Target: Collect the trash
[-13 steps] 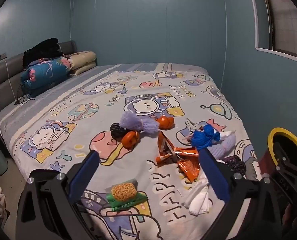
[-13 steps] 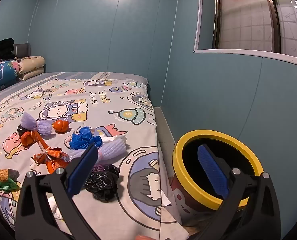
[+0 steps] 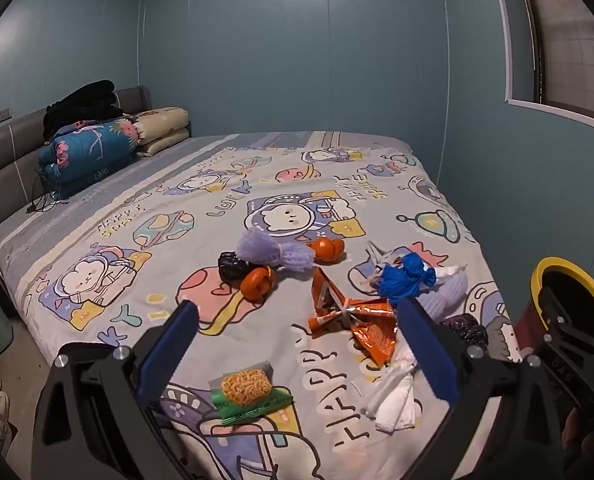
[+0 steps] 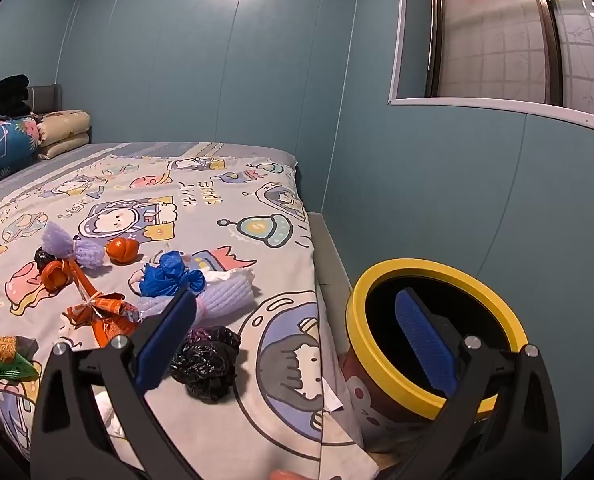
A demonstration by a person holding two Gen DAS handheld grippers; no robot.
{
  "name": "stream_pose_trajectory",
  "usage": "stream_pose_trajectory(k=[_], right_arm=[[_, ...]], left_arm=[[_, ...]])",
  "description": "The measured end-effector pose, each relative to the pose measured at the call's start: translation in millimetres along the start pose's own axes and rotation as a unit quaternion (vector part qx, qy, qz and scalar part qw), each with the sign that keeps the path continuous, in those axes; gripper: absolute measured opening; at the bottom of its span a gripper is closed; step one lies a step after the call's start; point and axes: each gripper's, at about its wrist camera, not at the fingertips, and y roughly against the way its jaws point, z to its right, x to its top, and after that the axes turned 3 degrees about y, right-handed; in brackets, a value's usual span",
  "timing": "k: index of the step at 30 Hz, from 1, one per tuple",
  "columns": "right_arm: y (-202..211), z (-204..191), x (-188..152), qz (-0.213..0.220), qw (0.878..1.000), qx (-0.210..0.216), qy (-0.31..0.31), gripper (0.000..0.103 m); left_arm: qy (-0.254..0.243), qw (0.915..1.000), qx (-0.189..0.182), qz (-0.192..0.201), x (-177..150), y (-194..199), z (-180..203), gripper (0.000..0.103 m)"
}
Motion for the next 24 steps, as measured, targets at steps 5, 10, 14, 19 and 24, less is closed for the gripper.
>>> stream_pose_trajectory(k=[5, 10, 14, 19, 24], right_arm=[[0.0, 1.6, -2.6, 0.0, 1.0, 0.001, -0.001, 0.096], [-0.6, 1.7, -1.4, 0.0, 1.0, 0.0, -0.001, 0.096], [-1.5, -0.5, -3.0, 0.001, 1.0, -0.001, -0.001, 0.096], [-1.3, 0.3, -3.4, 0.001, 1.0, 0.0, -0.001, 0.096], [-1.5, 0.7, -3.5, 0.001, 1.0, -0.001, -0.002, 0.096]], left_arm=[[-0.002, 1.0, 0.001, 0.0, 1.2, 0.6, 1.3, 0.096], [-0.003, 1.0, -0.005, 0.001, 1.7, 1.3, 1.3, 0.096], [-0.001, 0.9999, -0.015, 0.0, 1.0, 1.9, 0.7, 0.096], [-0.006, 0.9997, -0.022, 0.001, 0.3, 2.4, 2.1, 0.096], [-0.006, 0.9995, -0.03, -0.001, -0.2, 2.0, 1.9, 0.096]])
